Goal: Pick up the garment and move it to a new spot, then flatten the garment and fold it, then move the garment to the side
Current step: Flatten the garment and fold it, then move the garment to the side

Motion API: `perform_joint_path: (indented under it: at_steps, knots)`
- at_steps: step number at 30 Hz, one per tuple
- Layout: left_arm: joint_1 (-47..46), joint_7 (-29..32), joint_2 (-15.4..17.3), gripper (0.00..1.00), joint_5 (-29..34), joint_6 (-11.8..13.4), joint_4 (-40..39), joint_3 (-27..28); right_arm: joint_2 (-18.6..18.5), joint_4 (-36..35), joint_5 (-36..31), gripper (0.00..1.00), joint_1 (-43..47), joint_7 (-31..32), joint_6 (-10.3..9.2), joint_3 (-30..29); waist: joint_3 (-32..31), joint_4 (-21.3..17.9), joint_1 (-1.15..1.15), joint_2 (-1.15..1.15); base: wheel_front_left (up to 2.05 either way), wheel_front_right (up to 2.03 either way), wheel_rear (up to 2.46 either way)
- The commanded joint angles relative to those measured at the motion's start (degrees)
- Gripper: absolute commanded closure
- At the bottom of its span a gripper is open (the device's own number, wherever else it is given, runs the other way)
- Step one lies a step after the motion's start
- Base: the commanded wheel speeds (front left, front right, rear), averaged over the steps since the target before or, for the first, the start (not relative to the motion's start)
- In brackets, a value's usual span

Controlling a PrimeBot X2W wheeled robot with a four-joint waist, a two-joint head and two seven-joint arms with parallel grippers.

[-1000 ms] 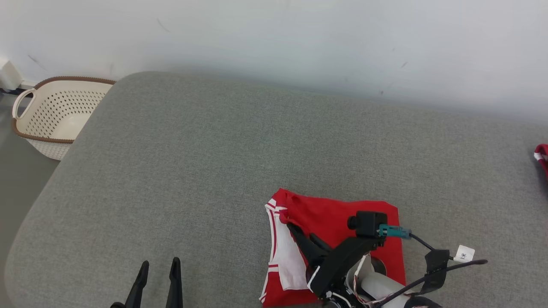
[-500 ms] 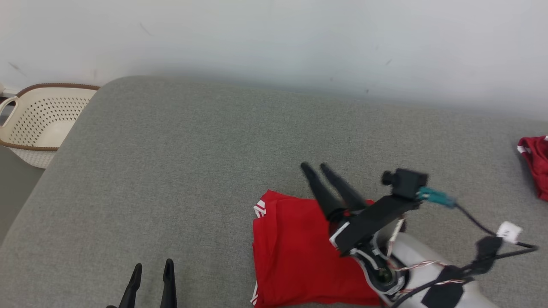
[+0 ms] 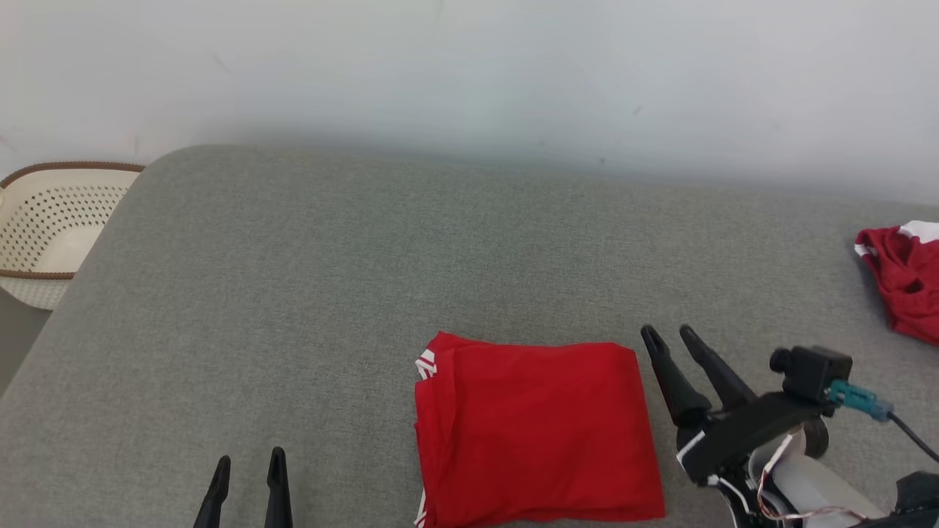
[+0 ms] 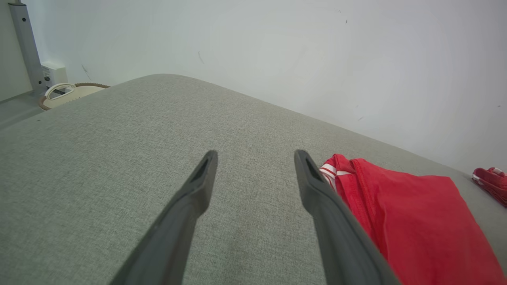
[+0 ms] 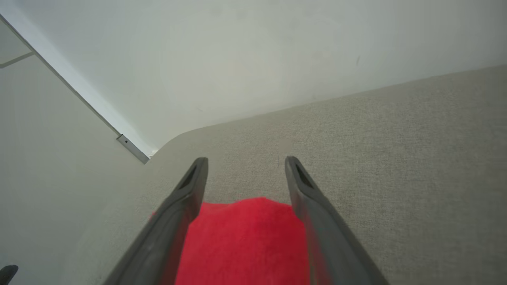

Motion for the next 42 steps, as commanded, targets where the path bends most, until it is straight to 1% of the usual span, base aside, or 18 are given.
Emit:
perform_joint_path:
  at_steps: [1,5,12,19,25,26,27,28,29,30,34,39,42]
  knots:
    - [0.77,-0.22,0.01,0.00,0.58,0.34,-0.13,0.14,-0.23,0.57,-0.45,0.00,1.27,0.04,-0.03,0.04,-0.13,-0.48,0.00,0.00,0.00,0.00,0.00]
    - [0.75,-0.22,0.03,0.00,0.60,0.31,-0.17,0.00,-0.63,2.93,-0.91,0.00,2.91,1.31,-0.03,0.28,-0.01,-1.02,0.00,0.00,0.00,0.00,0.00]
    - [-0.19,-0.22,0.03,0.00,0.30,0.02,0.33,-0.77,1.64,7.65,-1.07,0.00,3.53,3.89,-0.03,1.76,0.82,-1.08,0.00,0.00,0.00,0.00,0.00]
    - [-0.74,-0.22,0.03,0.00,0.14,-0.57,0.89,-0.57,3.11,11.04,1.03,0.00,3.43,6.33,-0.03,3.48,1.26,-0.37,0.00,0.00,0.00,0.00,0.00]
    - [-0.94,-0.22,0.02,0.00,-0.07,-0.48,1.07,-0.30,4.06,12.79,3.72,0.00,3.21,8.87,-0.03,5.14,1.52,-0.14,0.00,0.00,0.00,0.00,0.00]
    - [-0.99,-0.22,0.02,0.00,-0.09,-0.46,1.11,-0.28,4.08,12.88,3.93,0.05,2.98,9.38,-0.03,5.65,1.59,-0.15,0.00,0.00,0.00,0.00,0.00]
    - [-0.99,-0.22,0.03,0.00,-0.10,-0.43,1.10,-0.28,4.21,12.92,4.33,0.23,2.80,9.63,-0.03,5.90,1.64,-0.18,0.00,0.00,0.00,0.00,0.00]
    - [-0.97,-0.22,0.02,0.00,-0.10,-0.37,1.07,-0.31,4.37,12.94,4.66,0.62,2.67,9.90,-0.03,6.26,1.69,-0.21,0.00,0.00,0.00,0.00,0.00]
    - [-0.97,-0.22,0.03,0.00,-0.13,-0.29,1.01,-0.32,4.51,12.75,4.84,0.83,2.50,10.06,-0.03,6.68,1.73,-0.27,0.00,0.00,0.00,0.00,0.00]
    - [-0.98,-0.22,0.03,0.00,-0.14,-0.22,0.98,-0.33,4.57,12.56,5.16,1.00,2.28,9.99,-0.03,6.93,1.78,-0.33,0.00,0.00,0.00,0.00,0.00]
    - [-1.04,-0.22,0.03,0.00,-0.25,-0.08,0.91,-0.49,4.03,12.39,5.61,1.00,0.35,9.20,-0.03,7.63,1.93,-0.53,0.00,0.00,0.00,0.00,0.00]
    - [-0.90,-0.22,0.02,0.00,-0.39,0.09,0.72,-0.50,2.41,12.57,4.64,1.00,-1.30,7.10,-0.03,7.69,1.85,-0.76,0.00,0.00,0.00,0.00,0.00]
    - [-0.13,-0.23,0.02,0.00,-0.53,0.34,0.24,-0.22,1.06,12.61,3.76,1.00,-3.54,5.77,-0.03,7.52,1.89,-1.55,0.00,0.00,0.00,0.00,0.00]
